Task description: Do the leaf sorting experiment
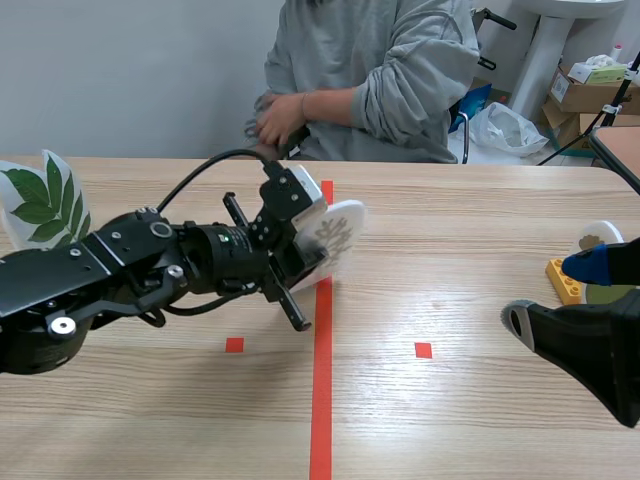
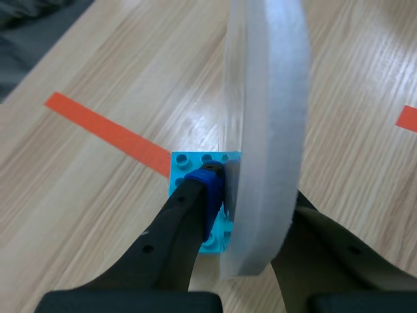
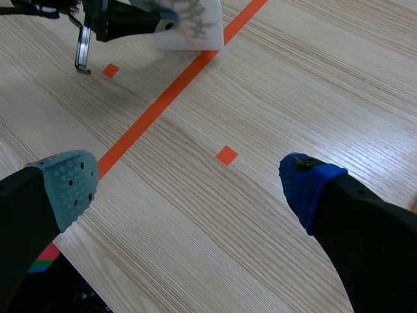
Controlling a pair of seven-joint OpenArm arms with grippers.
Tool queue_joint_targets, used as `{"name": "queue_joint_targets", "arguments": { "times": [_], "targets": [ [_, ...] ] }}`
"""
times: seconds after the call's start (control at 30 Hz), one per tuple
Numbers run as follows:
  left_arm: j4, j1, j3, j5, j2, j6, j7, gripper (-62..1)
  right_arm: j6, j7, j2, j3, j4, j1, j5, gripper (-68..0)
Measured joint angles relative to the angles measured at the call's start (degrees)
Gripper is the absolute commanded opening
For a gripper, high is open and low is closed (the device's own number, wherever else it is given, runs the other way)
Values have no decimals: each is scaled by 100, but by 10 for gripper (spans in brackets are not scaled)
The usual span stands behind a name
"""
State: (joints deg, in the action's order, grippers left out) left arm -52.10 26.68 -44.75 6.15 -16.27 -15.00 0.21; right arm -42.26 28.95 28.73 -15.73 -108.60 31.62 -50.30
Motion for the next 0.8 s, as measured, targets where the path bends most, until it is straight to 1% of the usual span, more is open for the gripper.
{"name": "queue_joint_targets", "arguments": {
  "times": [0.17, 0.2, 0.3, 0.33, 0.4, 0.47, 0.5, 0.6, 0.7, 0.8],
  "targets": [
    [-715, -358, 568, 31, -284, 2, 404, -571, 0, 0, -2, 0, 0, 0, 11, -106],
    [-828, -470, 704, 85, -319, 0, 470, -571, 0, 0, 0, 0, 0, 0, 20, -106],
    [-1102, -822, 1169, 348, -326, 2, 693, -571, 0, 0, -2, 0, 0, 0, 20, -106],
    [-1187, -940, 1316, 376, -323, 0, 704, -571, 0, 0, -2, 0, 0, 0, 20, -106],
    [-1329, -1165, 1611, 610, -317, 2, 739, -571, 0, -2, -2, 0, 0, 0, 20, -106],
    [-1447, -1370, 1891, 678, -310, 2, 798, -571, 0, -4, -2, 0, 0, 0, 20, -106],
    [-1495, -1469, 2022, 763, -310, 4, 835, -570, 0, -4, -2, 0, 0, 0, 20, -106],
    [-1598, -1759, 2448, 1023, -308, 2, 863, -569, 0, -4, -2, 0, 0, 0, 20, -106],
    [-1650, -2004, 2997, 1329, -278, 2, 922, -569, 0, -4, -2, 0, 0, 0, 20, -106],
    [-1652, -2159, 3501, 1480, -280, 44, 944, -569, 0, -4, -2, 0, 0, 0, 20, -106]
  ]
}}
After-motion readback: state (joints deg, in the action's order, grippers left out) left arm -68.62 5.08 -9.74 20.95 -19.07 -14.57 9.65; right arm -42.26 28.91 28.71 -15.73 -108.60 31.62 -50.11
